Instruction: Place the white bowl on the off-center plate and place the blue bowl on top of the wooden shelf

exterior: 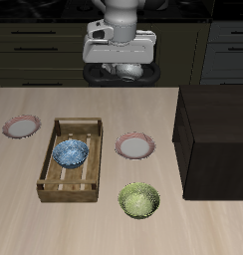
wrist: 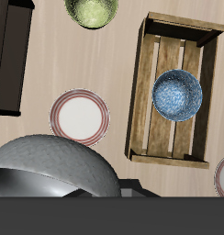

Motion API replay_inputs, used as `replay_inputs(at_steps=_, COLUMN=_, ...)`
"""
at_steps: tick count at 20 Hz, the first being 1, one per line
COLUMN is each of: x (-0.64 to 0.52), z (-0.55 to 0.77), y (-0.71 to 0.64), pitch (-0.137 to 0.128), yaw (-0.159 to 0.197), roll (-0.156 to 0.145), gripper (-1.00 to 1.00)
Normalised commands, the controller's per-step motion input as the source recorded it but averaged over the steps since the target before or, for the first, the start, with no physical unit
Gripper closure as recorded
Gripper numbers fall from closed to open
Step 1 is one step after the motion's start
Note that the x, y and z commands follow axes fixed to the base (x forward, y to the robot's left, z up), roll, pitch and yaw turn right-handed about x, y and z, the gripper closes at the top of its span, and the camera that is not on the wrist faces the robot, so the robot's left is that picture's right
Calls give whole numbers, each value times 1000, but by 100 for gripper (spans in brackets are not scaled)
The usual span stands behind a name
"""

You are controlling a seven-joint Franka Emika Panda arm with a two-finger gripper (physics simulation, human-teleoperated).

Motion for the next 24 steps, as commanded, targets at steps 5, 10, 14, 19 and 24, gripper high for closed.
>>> replay_inputs(at_steps=5, x=-186, z=-185, y=-692, pitch=-8, yaw=-10, roll=-87, gripper=100)
replay_inputs(at_steps=10, x=-147, z=-160, y=-414, pitch=6, yaw=-8, roll=-49, gripper=100)
replay_inputs(at_steps=14, x=-136, z=-67, y=-382, pitch=-27, yaw=-11, roll=-12, gripper=100)
replay_inputs(at_steps=19, x=-172, z=-63, y=-411, pitch=-32, yaw=12, roll=-62, gripper=100)
replay_inputs(at_steps=24, x=-143, z=14, y=-359, pitch=-46, yaw=18, roll=-23, gripper=100)
